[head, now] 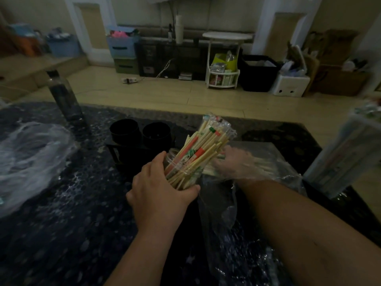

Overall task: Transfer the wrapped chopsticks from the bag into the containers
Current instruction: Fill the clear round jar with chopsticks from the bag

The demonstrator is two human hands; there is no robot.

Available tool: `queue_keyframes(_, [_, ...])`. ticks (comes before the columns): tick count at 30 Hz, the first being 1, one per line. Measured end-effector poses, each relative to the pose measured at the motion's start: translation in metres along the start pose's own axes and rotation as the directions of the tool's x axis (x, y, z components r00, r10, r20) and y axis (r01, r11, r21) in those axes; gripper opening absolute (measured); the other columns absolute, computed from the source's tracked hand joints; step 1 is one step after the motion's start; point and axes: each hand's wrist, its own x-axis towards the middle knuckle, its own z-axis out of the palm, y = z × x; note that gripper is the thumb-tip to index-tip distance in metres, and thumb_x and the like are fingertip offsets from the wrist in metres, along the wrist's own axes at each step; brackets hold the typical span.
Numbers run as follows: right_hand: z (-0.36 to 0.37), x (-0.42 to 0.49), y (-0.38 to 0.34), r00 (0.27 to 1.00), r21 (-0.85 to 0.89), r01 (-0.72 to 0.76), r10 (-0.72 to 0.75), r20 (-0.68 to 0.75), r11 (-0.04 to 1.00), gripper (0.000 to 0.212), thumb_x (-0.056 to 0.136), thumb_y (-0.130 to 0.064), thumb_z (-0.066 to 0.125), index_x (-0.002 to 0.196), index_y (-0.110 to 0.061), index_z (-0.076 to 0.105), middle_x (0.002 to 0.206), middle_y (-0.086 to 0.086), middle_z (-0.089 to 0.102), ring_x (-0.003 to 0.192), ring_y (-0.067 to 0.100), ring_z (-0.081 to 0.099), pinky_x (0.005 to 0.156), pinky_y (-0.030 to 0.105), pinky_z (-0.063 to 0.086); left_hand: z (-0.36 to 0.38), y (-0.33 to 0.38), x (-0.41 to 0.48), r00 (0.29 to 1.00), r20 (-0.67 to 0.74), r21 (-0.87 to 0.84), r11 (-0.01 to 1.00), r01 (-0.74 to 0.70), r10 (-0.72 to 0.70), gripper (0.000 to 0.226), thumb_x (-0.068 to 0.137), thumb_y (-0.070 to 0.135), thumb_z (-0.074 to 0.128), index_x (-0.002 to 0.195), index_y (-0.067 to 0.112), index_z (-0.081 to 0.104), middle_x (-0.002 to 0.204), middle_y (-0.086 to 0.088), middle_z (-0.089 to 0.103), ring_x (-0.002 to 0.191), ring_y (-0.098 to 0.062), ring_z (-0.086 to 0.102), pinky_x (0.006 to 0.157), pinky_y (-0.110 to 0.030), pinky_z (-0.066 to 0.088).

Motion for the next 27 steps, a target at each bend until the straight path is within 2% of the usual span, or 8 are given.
queue_keyframes(3, [0.003, -0.008, 0.001, 1.0, -0.079, 0.004, -0.006, -0.025, 0.997, 0.083, 0.077, -0.086, 0.024, 0.127, -0.027, 0.055, 0.129, 0.004, 0.057, 0.118, 0.028, 0.052, 0.099, 0.045, 0.035, 0.001, 0.0, 0.001, 1.0, 0.01, 0.002, 1.0, -0.02, 0.02, 0.104, 0.055, 0.066, 0.078, 0.143, 0.039, 0.031, 0.137, 0.009, 0.045, 0.126, -0.021, 0.041, 0.098, -0.046, 0.035])
queue_keyframes(6, [0.008, -0.024, 0.001, 0.998, -0.109, 0.051, -0.055, -0.033, 0.993, 0.078, 0.076, -0.085, 0.024, 0.116, -0.031, 0.061, 0.119, 0.001, 0.062, 0.11, 0.028, 0.056, 0.094, 0.045, 0.038, 0.001, -0.002, 0.004, 0.999, 0.028, 0.023, 1.0, -0.019, 0.019, 0.104, 0.055, 0.066, 0.078, 0.143, 0.039, 0.03, 0.139, 0.008, 0.044, 0.128, -0.022, 0.04, 0.098, -0.046, 0.034])
queue_keyframes(10, [0.018, -0.064, 0.001, 0.955, -0.106, 0.065, -0.093, -0.28, 0.992, 0.071, 0.077, -0.084, 0.041, 0.089, -0.019, 0.069, 0.082, 0.006, 0.067, 0.074, 0.031, 0.063, 0.072, 0.04, 0.043, -0.003, -0.004, 0.003, 0.999, 0.037, 0.027, 0.999, -0.024, 0.023, 0.104, 0.055, 0.065, 0.079, 0.143, 0.038, 0.031, 0.139, 0.006, 0.045, 0.126, -0.024, 0.041, 0.098, -0.047, 0.035])
queue_keyframes(12, [0.011, -0.078, -0.003, 0.975, -0.083, 0.036, -0.053, -0.214, 0.996, 0.077, 0.078, -0.085, 0.035, 0.11, -0.023, 0.067, 0.098, 0.006, 0.069, 0.089, 0.031, 0.064, 0.081, 0.04, 0.042, -0.006, -0.005, 0.002, 0.999, 0.03, 0.023, 0.999, -0.023, 0.022, 0.105, 0.054, 0.066, 0.079, 0.143, 0.037, 0.032, 0.137, 0.005, 0.046, 0.125, -0.024, 0.042, 0.097, -0.047, 0.036])
queue_keyframes(15, [-0.002, -0.099, -0.003, 0.998, -0.053, -0.059, 0.06, 0.024, 0.997, 0.079, 0.079, -0.085, 0.03, 0.138, -0.034, 0.045, 0.134, 0.0, 0.053, 0.12, 0.027, 0.048, 0.1, 0.044, 0.032, -0.01, -0.006, 0.0, 0.999, 0.021, 0.025, 0.999, -0.033, 0.032, 0.104, 0.055, 0.065, 0.08, 0.142, 0.037, 0.032, 0.136, 0.004, 0.047, 0.124, -0.025, 0.043, 0.097, -0.047, 0.036])
queue_keyframes(19, [-0.001, -0.141, 0.004, 0.999, -0.175, 0.027, -0.03, -0.011, 0.984, 0.076, 0.081, -0.087, 0.021, 0.13, -0.035, 0.044, 0.125, -0.004, 0.051, 0.109, 0.022, 0.047, 0.089, 0.038, 0.03, -0.014, -0.006, -0.002, 0.999, 0.023, 0.034, 0.999, -0.036, 0.035, 0.103, 0.055, 0.066, 0.08, 0.142, 0.037, 0.033, 0.137, 0.003, 0.047, 0.125, -0.027, 0.043, 0.097, -0.049, 0.036])
queue_keyframes(21, [0.0, -0.153, 0.012, 0.994, -0.133, 0.105, -0.102, 0.033, 0.985, 0.079, 0.076, -0.089, 0.023, 0.13, -0.036, 0.044, 0.123, -0.006, 0.051, 0.112, 0.021, 0.047, 0.093, 0.038, 0.032, -0.015, -0.006, -0.002, 0.999, 0.021, 0.03, 0.999, -0.033, 0.032, 0.104, 0.054, 0.066, 0.08, 0.142, 0.037, 0.034, 0.137, 0.002, 0.048, 0.124, -0.027, 0.044, 0.097, -0.05, 0.037])
queue_keyframes(27, [-0.016, -0.181, 0.024, 0.958, -0.009, 0.245, -0.241, 0.158, 0.969, 0.104, 0.057, -0.096, 0.03, 0.145, -0.041, 0.028, 0.146, -0.008, 0.039, 0.128, 0.023, 0.04, 0.101, 0.041, 0.032, -0.015, -0.002, -0.006, 0.998, 0.033, 0.028, 0.998, -0.056, 0.055, 0.104, 0.053, 0.067, 0.08, 0.141, 0.038, 0.034, 0.136, 0.002, 0.048, 0.124, -0.028, 0.044, 0.097, -0.052, 0.038])
